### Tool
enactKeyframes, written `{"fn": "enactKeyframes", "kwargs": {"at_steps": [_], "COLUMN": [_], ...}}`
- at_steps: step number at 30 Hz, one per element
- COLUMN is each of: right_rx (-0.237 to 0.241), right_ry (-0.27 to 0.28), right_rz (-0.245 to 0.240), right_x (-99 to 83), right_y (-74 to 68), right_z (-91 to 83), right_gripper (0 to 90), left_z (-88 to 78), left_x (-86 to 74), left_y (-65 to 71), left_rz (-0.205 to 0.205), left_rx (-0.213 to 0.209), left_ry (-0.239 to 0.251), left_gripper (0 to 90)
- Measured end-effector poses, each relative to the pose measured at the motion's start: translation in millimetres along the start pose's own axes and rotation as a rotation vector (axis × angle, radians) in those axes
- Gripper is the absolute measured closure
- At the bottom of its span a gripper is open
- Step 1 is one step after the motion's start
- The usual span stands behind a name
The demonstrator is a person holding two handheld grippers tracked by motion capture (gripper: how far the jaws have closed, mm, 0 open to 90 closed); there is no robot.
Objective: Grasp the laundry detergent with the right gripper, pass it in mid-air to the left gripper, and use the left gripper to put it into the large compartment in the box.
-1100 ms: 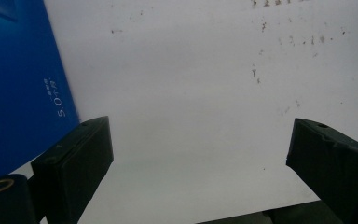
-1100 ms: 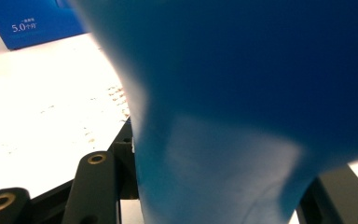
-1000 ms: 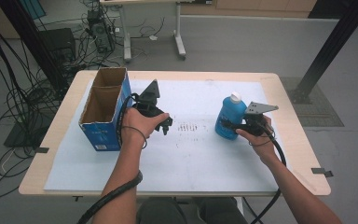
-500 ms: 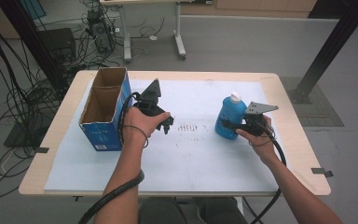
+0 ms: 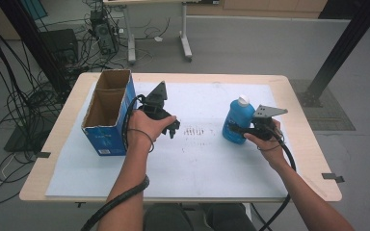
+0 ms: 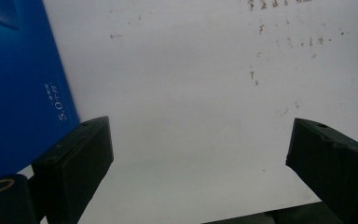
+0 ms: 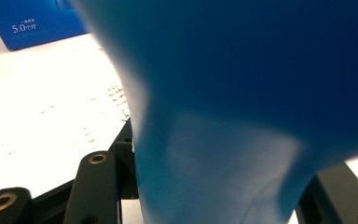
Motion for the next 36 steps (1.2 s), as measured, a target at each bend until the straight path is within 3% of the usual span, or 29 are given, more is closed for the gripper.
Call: {"fn": "enactKeyframes", "kwargs": {"at_steps": [36], "right_rx": [0.002], "right_ry": [0.001], "right_rz": [-0.001], "right_x": [0.1], "right_y": [0.4], "right_z": [0.1], "right_gripper": [45.7], "left_z": [-4.9], "left_x": [-2.7], "left_y": [-0.7], "left_rz": [0.001], "left_rx": [0.004], "left_ry": [0.004], "left_gripper": [7.2]}}
Point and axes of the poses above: each handheld gripper's, and its own axes: z roughly forward along the jaws, x roughly out of its top, y roughly to its right, the point moved 3 cm from there along z, roughly forward along the jaws, and after that the axes turned 3 degrees about z, right-handed, at the moved point
